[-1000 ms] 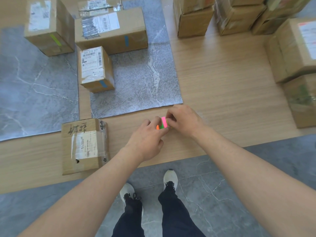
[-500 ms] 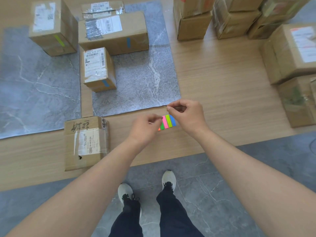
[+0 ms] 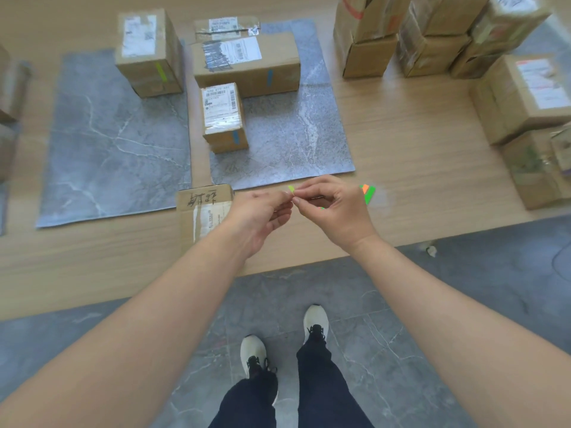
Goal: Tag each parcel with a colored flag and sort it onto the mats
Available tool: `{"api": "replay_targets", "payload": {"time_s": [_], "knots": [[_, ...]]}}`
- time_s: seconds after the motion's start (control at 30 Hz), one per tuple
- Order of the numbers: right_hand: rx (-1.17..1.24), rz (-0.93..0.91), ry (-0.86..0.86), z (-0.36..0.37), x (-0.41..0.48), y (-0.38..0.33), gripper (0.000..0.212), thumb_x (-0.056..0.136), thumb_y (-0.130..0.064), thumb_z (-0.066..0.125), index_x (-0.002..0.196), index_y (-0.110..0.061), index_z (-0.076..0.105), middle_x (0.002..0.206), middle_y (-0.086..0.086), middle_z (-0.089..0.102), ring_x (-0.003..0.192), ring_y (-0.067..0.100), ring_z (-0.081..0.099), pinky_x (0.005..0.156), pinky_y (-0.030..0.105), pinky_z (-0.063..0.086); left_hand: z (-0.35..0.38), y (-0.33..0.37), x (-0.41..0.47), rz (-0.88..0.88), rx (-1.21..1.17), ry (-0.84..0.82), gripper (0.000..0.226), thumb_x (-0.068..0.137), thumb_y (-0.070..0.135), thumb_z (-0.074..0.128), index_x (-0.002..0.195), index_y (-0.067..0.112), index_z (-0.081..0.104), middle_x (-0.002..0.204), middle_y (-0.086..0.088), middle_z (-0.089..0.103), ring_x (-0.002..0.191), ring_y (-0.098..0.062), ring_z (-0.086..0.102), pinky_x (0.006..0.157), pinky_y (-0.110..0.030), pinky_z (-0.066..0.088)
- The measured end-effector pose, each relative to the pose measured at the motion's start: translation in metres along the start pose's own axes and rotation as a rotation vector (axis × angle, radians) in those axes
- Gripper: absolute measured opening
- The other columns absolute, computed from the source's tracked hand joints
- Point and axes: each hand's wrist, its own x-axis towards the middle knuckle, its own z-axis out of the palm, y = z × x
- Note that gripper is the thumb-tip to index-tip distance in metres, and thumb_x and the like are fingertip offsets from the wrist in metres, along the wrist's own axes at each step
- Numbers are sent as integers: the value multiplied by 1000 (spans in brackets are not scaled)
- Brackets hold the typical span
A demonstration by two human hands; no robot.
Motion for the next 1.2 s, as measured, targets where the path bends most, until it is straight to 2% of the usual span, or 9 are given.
{"api": "replay_targets", "payload": {"time_s": [0.1, 0.2, 0.5, 0.63, 0.73, 0.83, 1.0, 1.1, 1.2], "knots": [[2, -28, 13, 19, -16, -16, 14, 82, 2, 81, 95, -2, 80, 96, 0, 71, 86, 10, 73, 80, 22, 58, -22, 1, -18, 40, -23, -24, 4, 88, 5, 73, 87, 1, 71, 75, -10, 66, 65, -14, 62, 65, -22, 55], [-23, -63, 9, 37, -29, -32, 14, 82, 2, 81, 95, 0, 79, 96, 0, 71, 84, 8, 72, 81, 22, 59, -44, 2, -33, 70, -23, -27, 7, 89, 5, 70, 82, 2, 71, 72, -9, 68, 64, -14, 63, 65, -22, 55], [-112, -109, 15, 74, -66, -70, 15, 82, 0, 82, 96, -3, 80, 96, -7, 71, 85, 10, 73, 81, 20, 58, -98, -1, -68, 112, 14, -126, 8, 86, 5, 76, 88, 0, 69, 77, -11, 65, 68, -15, 62, 68, -22, 55], [-114, -85, -24, 83, -79, -77, 17, 82, -5, 84, 98, -6, 80, 98, -1, 73, 84, 11, 74, 80, 20, 58, -117, -10, -73, 171, 140, -64, 10, 85, 2, 74, 91, -5, 71, 79, -14, 63, 67, -17, 59, 63, -21, 55], [-124, -27, 3, 88, -82, -75, 15, 84, -9, 83, 98, -14, 80, 95, -9, 73, 82, 7, 73, 77, 18, 57, -130, -20, -74, 231, 289, 7, 8, 88, 9, 75, 90, 3, 72, 80, -9, 67, 69, -15, 61, 63, -22, 54], [-217, 41, -9, 93, -83, -64, 14, 89, -13, 78, 102, -16, 79, 94, -13, 72, 83, 3, 71, 75, 16, 55, -141, -33, -72, 277, 399, 81, 4, 88, 13, 74, 86, 11, 71, 73, -5, 65, 62, -12, 61, 68, -29, 54], [-371, 47, -151, 103, -82, -40, 27, 93, -7, 69, 118, -14, 75, 116, -5, 66, 88, 9, 69, 81, 26, 57, -150, -61, -60, 310, 519, 170, 8, 84, 22, 78, 76, 21, 75, 56, 6, 64, 55, -12, 58, 64, -28, 50], [-466, -34, -251, 110, -80, -30, 35, 94, -5, 65, 127, -15, 71, 136, -3, 61, 104, 16, 66, 88, 33, 57, -148, -77, -53, 311, 536, 238, 12, 83, 22, 78, 72, 23, 76, 53, 10, 62, 54, -11, 57, 62, -26, 48], [-537, -112, -323, 115, -80, -26, 35, 96, -4, 61, 127, -16, 71, 146, -4, 57, 120, 21, 62, 92, 39, 55, -143, -86, -51, 321, 524, 264, 9, 83, 21, 77, 74, 22, 78, 55, 6, 62, 55, -12, 56, 61, -26, 48]]}}
